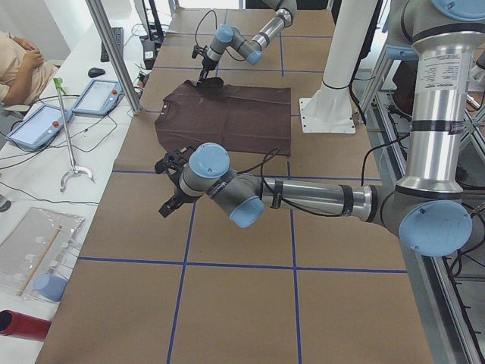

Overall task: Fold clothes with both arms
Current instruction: 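Fold the grasped sleeve inward over the shirt body with the right gripper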

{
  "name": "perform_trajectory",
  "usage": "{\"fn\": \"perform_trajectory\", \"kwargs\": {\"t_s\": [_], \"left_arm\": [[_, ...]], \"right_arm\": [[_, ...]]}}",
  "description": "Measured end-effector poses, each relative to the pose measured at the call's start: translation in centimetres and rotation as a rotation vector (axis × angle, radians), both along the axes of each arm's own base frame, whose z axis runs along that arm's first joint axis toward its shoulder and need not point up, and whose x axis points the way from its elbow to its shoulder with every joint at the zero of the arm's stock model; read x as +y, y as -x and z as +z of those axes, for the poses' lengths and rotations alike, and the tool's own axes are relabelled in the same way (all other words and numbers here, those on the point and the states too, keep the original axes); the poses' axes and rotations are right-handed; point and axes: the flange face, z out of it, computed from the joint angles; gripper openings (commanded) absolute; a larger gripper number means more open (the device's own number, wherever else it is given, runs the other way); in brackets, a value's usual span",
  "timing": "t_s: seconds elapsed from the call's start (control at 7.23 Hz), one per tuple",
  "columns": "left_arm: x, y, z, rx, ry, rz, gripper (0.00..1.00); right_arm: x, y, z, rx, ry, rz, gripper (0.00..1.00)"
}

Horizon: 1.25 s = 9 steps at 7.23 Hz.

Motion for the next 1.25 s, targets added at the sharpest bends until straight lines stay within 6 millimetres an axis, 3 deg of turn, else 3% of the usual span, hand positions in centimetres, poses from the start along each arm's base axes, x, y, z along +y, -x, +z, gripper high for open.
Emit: {"fn": "perform_trajectory", "kwargs": {"t_s": [0.42, 0.55, 0.69, 0.97, 1.11, 1.25], "left_arm": [[0.0, 0.0, 0.0, 0.000, -0.001, 0.000, 1.00], [0.0, 0.0, 0.0, 0.000, -0.001, 0.000, 1.00], [0.0, 0.0, 0.0, 0.000, -0.001, 0.000, 1.00], [-0.2, 0.0, -0.1, 0.000, -0.002, 0.000, 1.00], [-0.5, -0.1, -0.4, 0.001, -0.006, 0.000, 1.00], [-1.1, -0.2, -1.3, 0.007, -0.015, -0.007, 1.00]], "right_arm": [[-0.7, 1.3, -0.7, 0.013, -0.001, 0.016, 0.00], [-1.0, 1.6, -0.8, 0.012, 0.006, 0.027, 0.67], [-1.2, 1.9, -0.9, 0.004, 0.019, 0.047, 1.00], [-1.6, 2.2, -2.4, -0.013, 0.031, 0.078, 1.00], [-2.4, 1.6, -3.5, -0.010, 0.037, 0.064, 1.00], [-4.2, -0.8, -4.1, -0.016, 0.061, 0.017, 1.00]]}}
